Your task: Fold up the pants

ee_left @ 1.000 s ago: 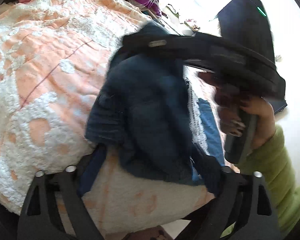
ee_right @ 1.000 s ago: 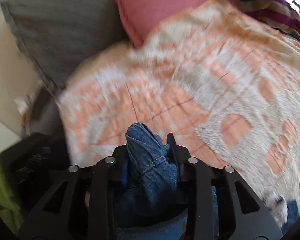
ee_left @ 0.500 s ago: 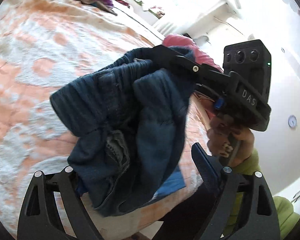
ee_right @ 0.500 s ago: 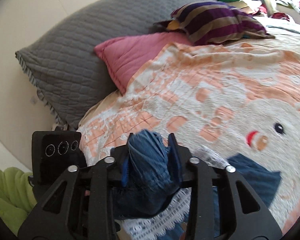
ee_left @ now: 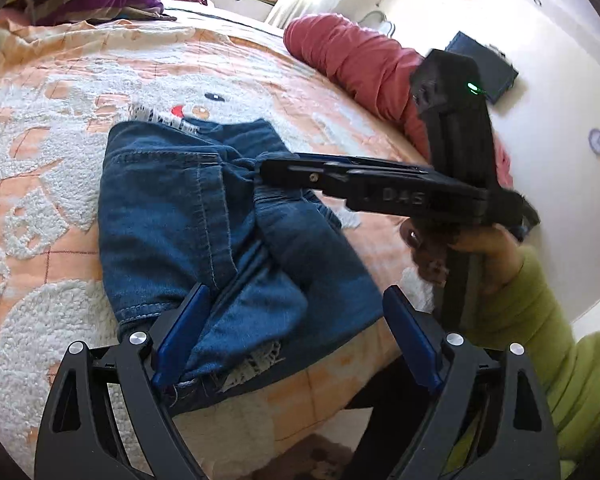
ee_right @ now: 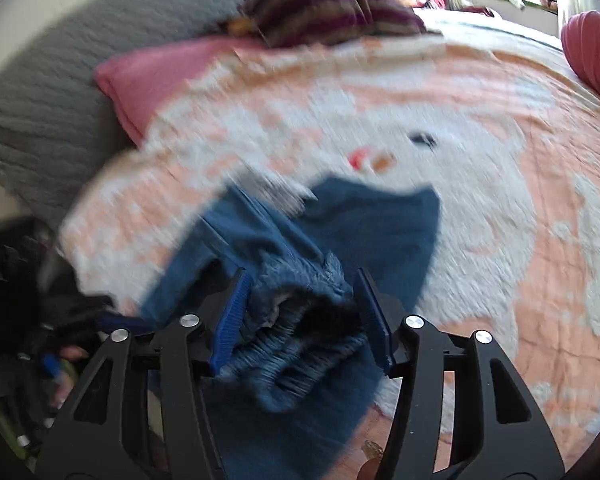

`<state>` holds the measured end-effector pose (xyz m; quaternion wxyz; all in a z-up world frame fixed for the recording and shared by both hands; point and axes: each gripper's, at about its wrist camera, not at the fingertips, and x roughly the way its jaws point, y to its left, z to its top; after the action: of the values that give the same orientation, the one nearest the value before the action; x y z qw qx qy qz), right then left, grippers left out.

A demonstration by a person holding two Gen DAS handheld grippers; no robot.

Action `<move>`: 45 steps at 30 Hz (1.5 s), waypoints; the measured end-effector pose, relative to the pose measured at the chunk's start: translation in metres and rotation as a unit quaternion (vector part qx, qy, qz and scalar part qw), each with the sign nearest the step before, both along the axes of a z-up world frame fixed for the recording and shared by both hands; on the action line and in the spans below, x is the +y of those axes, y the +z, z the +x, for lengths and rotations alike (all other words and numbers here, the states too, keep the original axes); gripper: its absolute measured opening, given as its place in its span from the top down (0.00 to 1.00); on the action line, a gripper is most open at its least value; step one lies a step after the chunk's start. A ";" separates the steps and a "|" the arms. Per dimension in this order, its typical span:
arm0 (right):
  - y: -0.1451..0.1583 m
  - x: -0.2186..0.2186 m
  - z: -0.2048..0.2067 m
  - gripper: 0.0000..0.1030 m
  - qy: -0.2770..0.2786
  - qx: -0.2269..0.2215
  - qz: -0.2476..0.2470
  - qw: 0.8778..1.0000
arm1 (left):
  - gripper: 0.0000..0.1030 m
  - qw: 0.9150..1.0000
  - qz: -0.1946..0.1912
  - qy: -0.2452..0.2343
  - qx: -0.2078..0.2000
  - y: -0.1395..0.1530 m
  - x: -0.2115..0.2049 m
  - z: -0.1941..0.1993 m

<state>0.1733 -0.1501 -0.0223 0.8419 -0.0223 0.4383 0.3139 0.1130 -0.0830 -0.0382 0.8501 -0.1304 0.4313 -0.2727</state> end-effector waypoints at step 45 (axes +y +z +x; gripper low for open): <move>-0.012 0.091 0.047 0.92 0.039 -0.040 -0.152 0.987 | 0.75 0.995 0.091 -0.021 -0.028 -0.002 0.030 -0.032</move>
<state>0.2207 -0.0593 -0.0339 0.8326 -0.1798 0.4459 0.2751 0.0808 -0.0527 -0.0405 0.8640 -0.0355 0.4332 -0.2540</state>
